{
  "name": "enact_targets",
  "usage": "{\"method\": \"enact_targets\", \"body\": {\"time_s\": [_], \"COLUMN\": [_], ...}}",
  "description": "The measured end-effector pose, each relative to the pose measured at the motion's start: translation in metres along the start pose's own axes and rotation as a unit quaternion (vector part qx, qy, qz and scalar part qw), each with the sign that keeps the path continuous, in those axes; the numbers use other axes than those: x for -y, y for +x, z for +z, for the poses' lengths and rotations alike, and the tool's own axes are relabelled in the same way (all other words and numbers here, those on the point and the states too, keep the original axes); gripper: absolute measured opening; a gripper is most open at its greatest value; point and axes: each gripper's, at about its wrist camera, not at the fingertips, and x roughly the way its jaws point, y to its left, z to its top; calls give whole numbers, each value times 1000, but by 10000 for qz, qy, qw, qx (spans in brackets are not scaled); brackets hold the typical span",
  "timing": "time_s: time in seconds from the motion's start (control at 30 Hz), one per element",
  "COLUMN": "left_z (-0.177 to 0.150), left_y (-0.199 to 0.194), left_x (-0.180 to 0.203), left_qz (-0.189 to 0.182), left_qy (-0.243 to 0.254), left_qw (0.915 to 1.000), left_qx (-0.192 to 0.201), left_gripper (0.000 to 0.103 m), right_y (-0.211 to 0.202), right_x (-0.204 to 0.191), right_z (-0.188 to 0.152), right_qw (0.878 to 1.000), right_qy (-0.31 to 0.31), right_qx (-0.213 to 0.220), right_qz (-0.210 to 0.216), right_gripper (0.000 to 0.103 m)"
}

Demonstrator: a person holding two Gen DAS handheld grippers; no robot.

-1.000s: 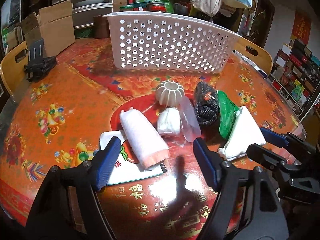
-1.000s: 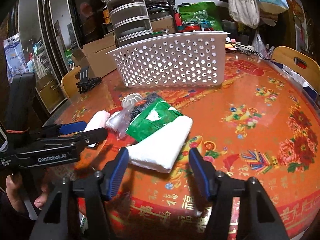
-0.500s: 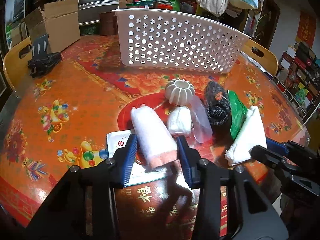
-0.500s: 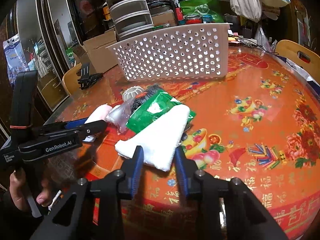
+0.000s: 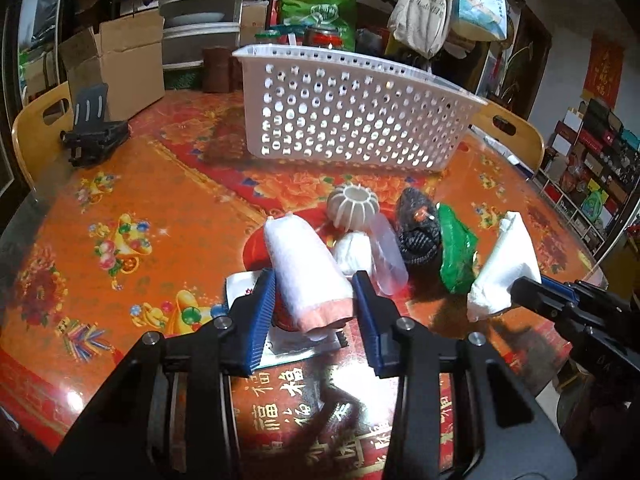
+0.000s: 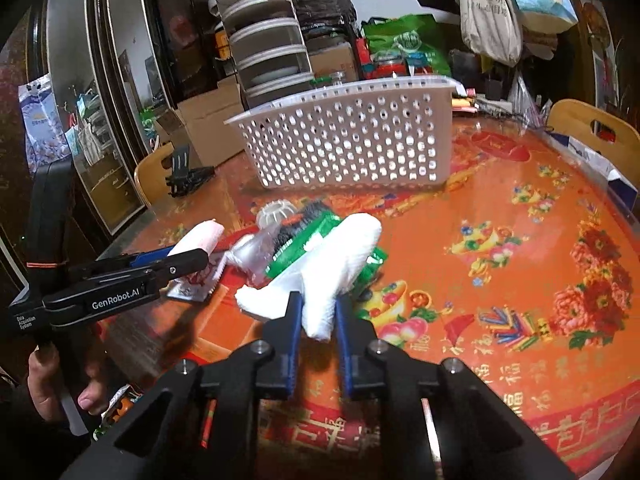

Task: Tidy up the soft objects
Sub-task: 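Close the left tool on the rolled towel while the right tool grips the folded cloth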

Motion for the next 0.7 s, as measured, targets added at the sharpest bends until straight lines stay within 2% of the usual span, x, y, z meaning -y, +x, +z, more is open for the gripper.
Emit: {"method": "enact_targets", "body": {"time_s": [0.43,0.7], "left_z": [13,40], "left_y": [-22,-34], "left_x": [4,16], "left_qz": [-157,-250], "left_qy": [33,186], "left_qw": [9995,9981], "left_qx": [271,533], "left_gripper": [37,37], "right_y": [-12,-19], "right_x": [-6,-5], "right_z": [16,39], "right_qw": [9996,9986], "right_qy": [-151,-280], "right_qx": [213,402], "right_qz": [-93,-179], "right_gripper": [14,14]}}
